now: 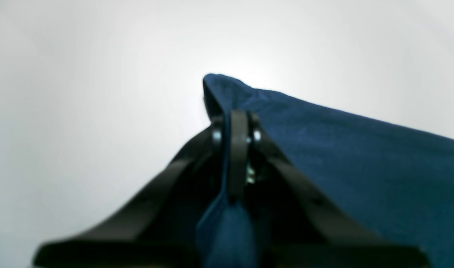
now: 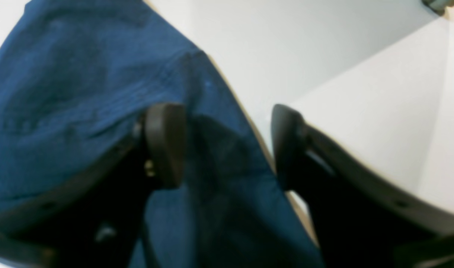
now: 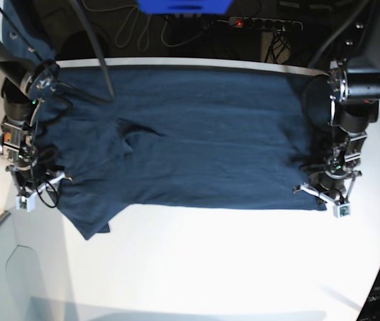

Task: Layout the t-shirt on the table in an organized manner, then fold the t-shirt properly
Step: 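Grasp the hem corners with both grippers and fold them over toward the collar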

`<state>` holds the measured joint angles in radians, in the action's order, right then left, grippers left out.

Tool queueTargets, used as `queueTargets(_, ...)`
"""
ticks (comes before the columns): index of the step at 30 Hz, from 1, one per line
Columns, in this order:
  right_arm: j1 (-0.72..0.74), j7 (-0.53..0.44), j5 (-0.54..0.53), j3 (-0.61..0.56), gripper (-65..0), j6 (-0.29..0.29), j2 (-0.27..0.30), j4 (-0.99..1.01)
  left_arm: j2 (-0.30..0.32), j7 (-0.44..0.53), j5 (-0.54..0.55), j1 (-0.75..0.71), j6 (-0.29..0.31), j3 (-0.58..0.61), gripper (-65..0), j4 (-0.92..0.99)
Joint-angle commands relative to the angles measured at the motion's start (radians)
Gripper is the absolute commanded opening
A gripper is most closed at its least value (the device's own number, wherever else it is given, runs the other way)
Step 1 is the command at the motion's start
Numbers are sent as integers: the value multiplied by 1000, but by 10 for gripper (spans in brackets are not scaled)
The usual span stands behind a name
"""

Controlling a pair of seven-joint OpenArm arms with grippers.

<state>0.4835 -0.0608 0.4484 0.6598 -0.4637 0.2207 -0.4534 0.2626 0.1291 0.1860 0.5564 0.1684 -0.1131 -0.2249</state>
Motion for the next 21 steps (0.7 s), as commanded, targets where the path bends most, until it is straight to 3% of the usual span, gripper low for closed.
queueTargets(1, 16, 13, 2, -7, -421, -2, 7, -8, 10, -1, -1, 20, 0, 0, -650, -12)
queueTargets(4, 16, 13, 2, -56, -618, -2, 7, -34, 7, -1, -1, 20, 0, 0, -650, -14)
queueTargets(5, 13, 13, 2, -73, -650, -2, 6, -48, 5, -1, -1, 20, 0, 0, -650, -14)
queueTargets(9, -2, 19, 2, -85, -650, -5, -1, -135, 4, -7, 0, 21, 0, 0, -650, -21)
queueTargets(14, -67, 14, -3, -82, -650, -112, -25, -319, 4, -16, 0, -12, 0, 0, -650, -140)
queueTargets(21, -167, 17, -3, -47, -650, -137, -100, -568, 0, -222, 71, -178, -2, -106, -650, -534)
